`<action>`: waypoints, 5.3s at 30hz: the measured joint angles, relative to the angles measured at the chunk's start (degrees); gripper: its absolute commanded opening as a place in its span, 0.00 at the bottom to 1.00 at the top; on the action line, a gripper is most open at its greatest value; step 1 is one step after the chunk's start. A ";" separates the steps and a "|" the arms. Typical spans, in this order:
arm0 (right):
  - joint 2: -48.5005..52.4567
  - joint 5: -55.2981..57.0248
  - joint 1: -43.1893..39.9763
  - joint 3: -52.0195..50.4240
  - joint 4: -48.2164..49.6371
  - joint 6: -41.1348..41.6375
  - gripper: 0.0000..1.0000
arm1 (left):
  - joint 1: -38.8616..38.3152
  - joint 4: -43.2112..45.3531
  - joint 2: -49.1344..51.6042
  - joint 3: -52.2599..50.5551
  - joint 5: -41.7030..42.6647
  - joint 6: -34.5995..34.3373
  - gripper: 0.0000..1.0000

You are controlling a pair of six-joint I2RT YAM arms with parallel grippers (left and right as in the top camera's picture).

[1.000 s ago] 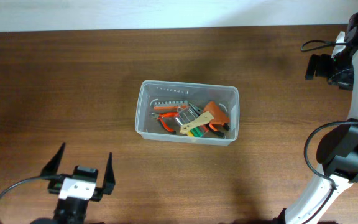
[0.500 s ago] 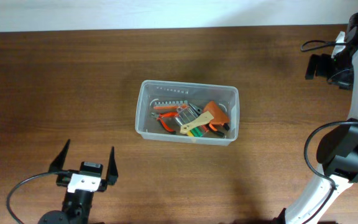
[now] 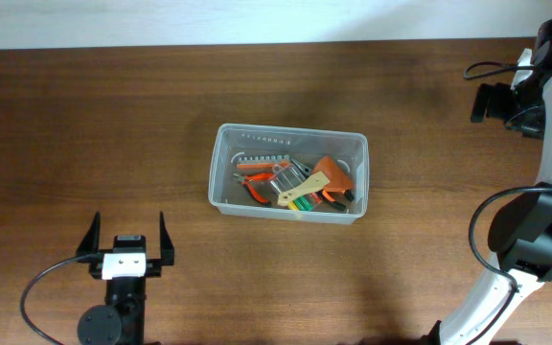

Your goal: Pack container

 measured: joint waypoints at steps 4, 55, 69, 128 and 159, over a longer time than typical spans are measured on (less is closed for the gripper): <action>0.00 0.02 0.00 0.00 0.00 0.00 0.99 | 0.00 -0.04 0.00 -2.84 -0.15 -0.20 0.99; 0.00 1.36 0.00 0.00 4.52 -1.01 0.99 | 0.00 -0.57 -0.02 -5.11 -0.17 -0.70 0.99; -2.47 3.48 1.86 -0.61 13.25 -1.40 0.98 | 0.00 -0.57 -0.02 -5.11 -0.15 -0.72 0.99; -117.63 -2.99 17.88 -103.97 70.73 -1.75 0.99 | 0.00 -0.57 0.00 -5.11 -0.17 -0.87 0.99; -121.48 -4.37 20.44 -116.17 72.67 -1.73 0.99 | 0.00 -0.55 0.00 -5.11 -0.17 -0.87 0.99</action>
